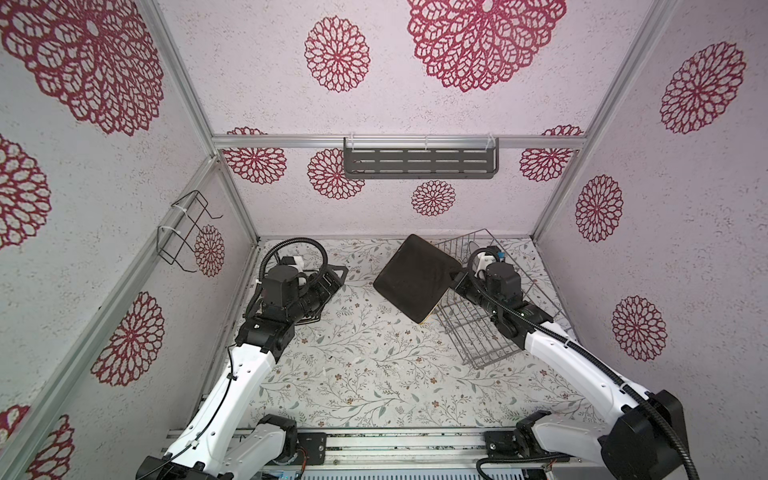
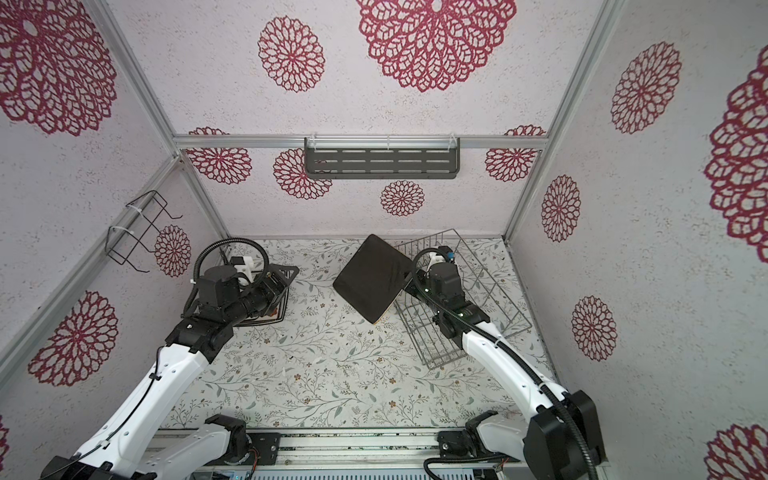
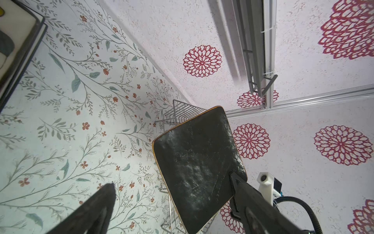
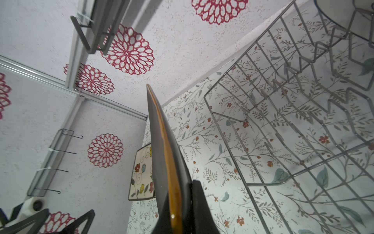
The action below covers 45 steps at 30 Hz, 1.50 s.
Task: Unload the plates from the dish rack
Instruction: 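Lift the dark plate out of the rack with the right gripper, then pass the dark plate from the right gripper to the left gripper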
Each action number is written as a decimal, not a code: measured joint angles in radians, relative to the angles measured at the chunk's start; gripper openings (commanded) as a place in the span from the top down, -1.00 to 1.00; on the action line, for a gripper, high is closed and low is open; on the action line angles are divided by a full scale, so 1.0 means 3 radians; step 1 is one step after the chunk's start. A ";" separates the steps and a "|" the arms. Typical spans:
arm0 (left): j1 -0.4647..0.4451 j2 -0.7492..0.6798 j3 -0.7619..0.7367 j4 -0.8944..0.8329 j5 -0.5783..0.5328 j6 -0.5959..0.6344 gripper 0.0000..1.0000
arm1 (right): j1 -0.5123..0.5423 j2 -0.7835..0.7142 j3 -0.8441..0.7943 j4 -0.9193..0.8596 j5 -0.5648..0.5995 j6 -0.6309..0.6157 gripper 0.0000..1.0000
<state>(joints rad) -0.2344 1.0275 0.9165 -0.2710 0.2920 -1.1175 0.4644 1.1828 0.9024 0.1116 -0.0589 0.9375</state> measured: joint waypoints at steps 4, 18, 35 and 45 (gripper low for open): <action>-0.0001 0.0056 -0.0136 0.0322 0.0145 -0.0182 -0.95 | -0.0004 -0.0074 -0.0090 0.0324 0.0037 0.0203 1.00; -0.0303 0.0638 -0.0378 0.1575 0.0295 -0.0725 -0.98 | -0.0004 -0.0080 -0.0247 0.0788 0.0103 0.0748 1.00; -0.0838 0.1362 -0.0356 0.2533 0.0253 -0.1110 -0.63 | -0.0003 -0.0083 -0.0262 0.0782 0.0103 0.0830 1.00; -0.0891 0.1540 -0.0341 0.2720 0.0179 -0.1139 -0.24 | 0.0010 -0.0085 -0.0261 0.0757 0.0084 0.0838 1.00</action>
<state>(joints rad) -0.5018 1.4895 0.8143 0.5449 0.3458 -1.4593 0.4675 1.1572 0.8242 0.3386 -0.0338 1.1889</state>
